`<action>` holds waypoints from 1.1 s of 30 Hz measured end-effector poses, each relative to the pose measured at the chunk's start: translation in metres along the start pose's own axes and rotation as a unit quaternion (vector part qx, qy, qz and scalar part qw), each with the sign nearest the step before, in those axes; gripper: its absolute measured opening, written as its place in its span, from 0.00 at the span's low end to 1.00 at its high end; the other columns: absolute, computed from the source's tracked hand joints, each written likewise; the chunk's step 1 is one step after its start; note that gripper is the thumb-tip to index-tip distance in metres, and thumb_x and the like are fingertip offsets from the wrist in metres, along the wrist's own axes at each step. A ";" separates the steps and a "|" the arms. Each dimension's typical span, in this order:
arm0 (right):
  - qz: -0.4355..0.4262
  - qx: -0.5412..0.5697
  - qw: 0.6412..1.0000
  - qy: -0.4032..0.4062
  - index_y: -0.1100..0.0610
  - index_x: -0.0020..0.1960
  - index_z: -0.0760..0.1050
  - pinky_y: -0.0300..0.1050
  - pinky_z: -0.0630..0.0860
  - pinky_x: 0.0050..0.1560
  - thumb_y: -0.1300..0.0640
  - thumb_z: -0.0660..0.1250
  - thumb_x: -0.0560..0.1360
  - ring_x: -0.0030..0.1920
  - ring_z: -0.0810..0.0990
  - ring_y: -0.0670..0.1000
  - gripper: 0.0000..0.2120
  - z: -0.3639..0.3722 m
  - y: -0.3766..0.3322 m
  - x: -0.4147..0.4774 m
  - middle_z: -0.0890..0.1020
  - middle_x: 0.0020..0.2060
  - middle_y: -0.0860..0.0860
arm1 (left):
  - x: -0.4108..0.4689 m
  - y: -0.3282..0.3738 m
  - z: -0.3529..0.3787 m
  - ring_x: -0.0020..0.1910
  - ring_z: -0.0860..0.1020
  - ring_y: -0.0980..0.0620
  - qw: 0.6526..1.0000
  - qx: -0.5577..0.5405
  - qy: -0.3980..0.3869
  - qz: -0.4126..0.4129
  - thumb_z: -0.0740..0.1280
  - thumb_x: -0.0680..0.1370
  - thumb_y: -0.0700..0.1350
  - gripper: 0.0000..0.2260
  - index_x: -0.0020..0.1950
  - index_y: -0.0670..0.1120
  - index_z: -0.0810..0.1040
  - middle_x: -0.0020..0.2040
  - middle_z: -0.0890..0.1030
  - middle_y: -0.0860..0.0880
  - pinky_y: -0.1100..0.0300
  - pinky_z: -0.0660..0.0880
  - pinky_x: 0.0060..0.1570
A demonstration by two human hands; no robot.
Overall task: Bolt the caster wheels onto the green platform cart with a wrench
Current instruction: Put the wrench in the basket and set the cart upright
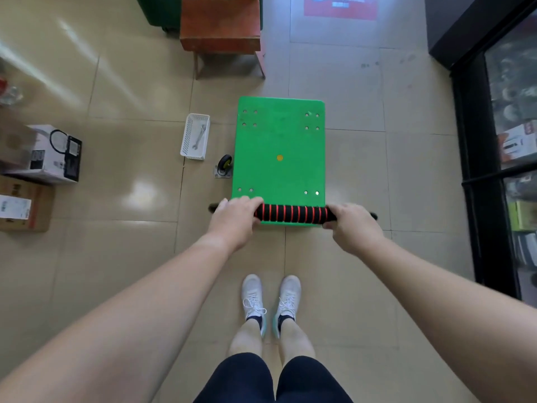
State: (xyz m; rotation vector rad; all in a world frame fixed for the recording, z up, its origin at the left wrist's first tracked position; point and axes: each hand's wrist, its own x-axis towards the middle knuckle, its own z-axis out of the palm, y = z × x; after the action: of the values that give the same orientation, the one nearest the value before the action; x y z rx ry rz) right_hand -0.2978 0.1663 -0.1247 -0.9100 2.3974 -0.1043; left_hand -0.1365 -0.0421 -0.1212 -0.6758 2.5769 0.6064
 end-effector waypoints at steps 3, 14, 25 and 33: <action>0.000 -0.020 1.000 -0.008 0.51 0.57 0.75 0.49 0.75 0.47 0.54 0.66 0.79 0.46 0.77 0.54 0.08 -0.016 -0.003 0.030 0.79 0.45 0.50 | 0.027 -0.001 -0.017 0.51 0.72 0.49 1.000 0.000 0.012 0.001 0.66 0.84 0.43 0.10 0.65 0.51 0.74 0.56 0.78 0.48 0.50 0.67 0.62; 0.025 -0.022 0.999 0.001 0.53 0.58 0.75 0.47 0.69 0.42 0.53 0.65 0.79 0.48 0.76 0.57 0.09 -0.036 -0.008 0.074 0.79 0.47 0.54 | 0.069 -0.004 -0.041 0.56 0.76 0.44 1.000 -0.010 0.017 -0.020 0.66 0.84 0.42 0.12 0.67 0.50 0.75 0.57 0.79 0.46 0.53 0.65 0.53; 0.012 -0.032 0.999 -0.001 0.54 0.58 0.75 0.49 0.72 0.51 0.58 0.65 0.78 0.50 0.76 0.56 0.09 -0.008 -0.010 0.011 0.80 0.48 0.54 | 0.012 0.006 -0.002 0.57 0.77 0.45 0.998 -0.001 0.026 -0.053 0.66 0.81 0.35 0.13 0.60 0.52 0.76 0.53 0.81 0.50 0.41 0.67 0.71; 0.028 -0.025 0.999 -0.002 0.53 0.59 0.75 0.48 0.72 0.50 0.58 0.66 0.78 0.51 0.76 0.56 0.10 0.000 -0.010 -0.003 0.79 0.49 0.52 | 0.002 0.005 0.005 0.58 0.77 0.44 0.998 -0.026 0.000 -0.059 0.66 0.81 0.34 0.13 0.59 0.51 0.77 0.53 0.81 0.49 0.37 0.68 0.70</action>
State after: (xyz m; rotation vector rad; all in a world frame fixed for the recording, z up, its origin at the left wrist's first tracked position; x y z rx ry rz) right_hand -0.2897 0.1605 -0.1205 -0.8631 2.4295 -0.0208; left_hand -0.1398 -0.0363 -0.1248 -0.8396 2.5076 0.6374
